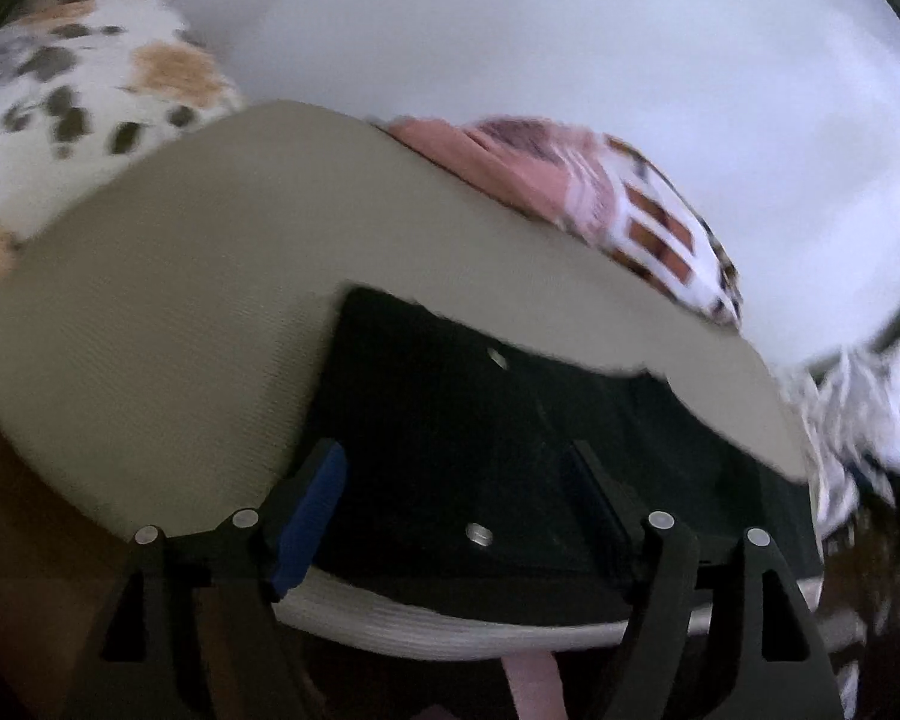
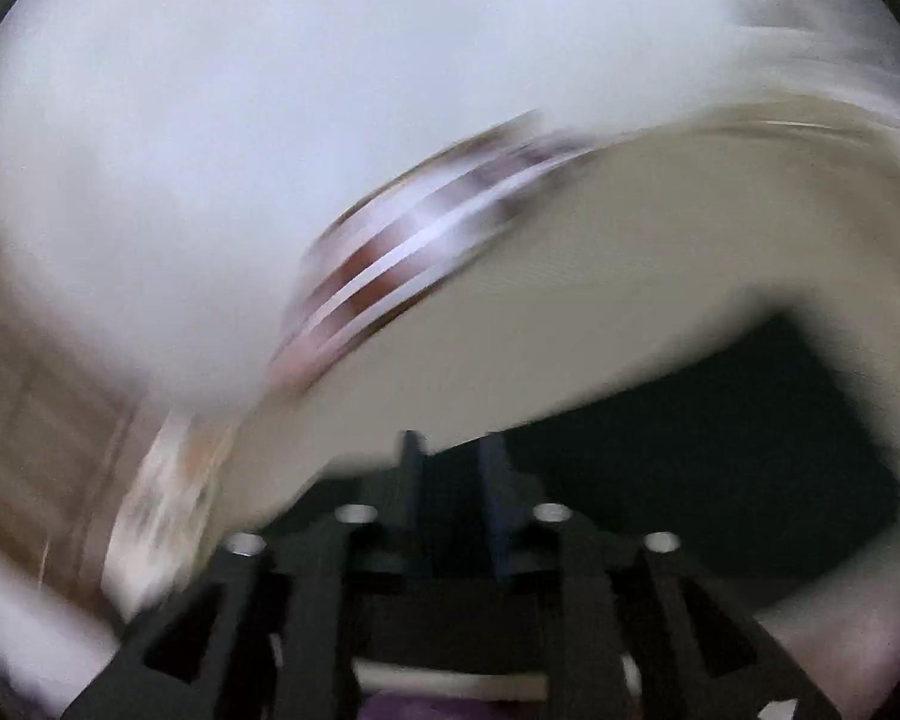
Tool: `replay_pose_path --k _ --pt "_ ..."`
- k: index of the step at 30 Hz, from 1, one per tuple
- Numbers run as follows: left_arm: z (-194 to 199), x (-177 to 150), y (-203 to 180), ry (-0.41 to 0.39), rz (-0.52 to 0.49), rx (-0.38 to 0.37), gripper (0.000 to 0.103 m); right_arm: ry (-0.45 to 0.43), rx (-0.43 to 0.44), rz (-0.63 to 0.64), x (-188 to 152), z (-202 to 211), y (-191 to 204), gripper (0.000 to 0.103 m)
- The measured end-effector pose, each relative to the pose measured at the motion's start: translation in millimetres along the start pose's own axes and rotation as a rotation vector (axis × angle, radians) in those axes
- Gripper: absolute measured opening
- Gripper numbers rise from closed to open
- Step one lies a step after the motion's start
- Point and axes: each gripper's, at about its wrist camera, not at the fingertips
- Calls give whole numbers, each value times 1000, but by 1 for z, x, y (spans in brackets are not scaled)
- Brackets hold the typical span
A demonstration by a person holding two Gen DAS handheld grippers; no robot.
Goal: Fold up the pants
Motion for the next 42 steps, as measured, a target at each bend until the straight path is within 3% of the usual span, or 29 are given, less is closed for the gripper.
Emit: replay_pose_path --k 2,6,13,15,20,21,23,24,33,42 --pt "-14 -6 -9 58 -64 25 75 124 20 182 12 -74 43 39" --pt "-21 -14 -15 76 -130 52 75 270 110 266 21 -165 65 40" --pt "-27 -10 -3 81 -75 59 76 405 106 420 25 -243 78 40" --pt "-28 -9 -1 81 -63 57 76 447 82 443 22 -259 73 40" --pt "-34 -8 -4 85 -74 78 77 534 116 464 16 -285 72 40" --pt "-35 -9 -5 85 -77 81 77 538 132 464 15 -286 74 36" --pt "-37 -9 -7 87 -86 89 78 549 155 495 12 -288 80 18" --pt "-38 -9 -7 87 -88 91 79 549 141 525 9 -290 84 15" --pt "-44 -7 -3 69 -77 105 83 400 17 484 7 -301 83 7" --pt "-41 -2 -1 34 -96 126 83 367 -65 526 7 -305 86 5"
Point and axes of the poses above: each gripper's, at about its wrist camera, not at the fingertips, and z roughly against the way its jaws point, y to its left, x to its top, and after that the axes turned 4 degrees about z, right-handed
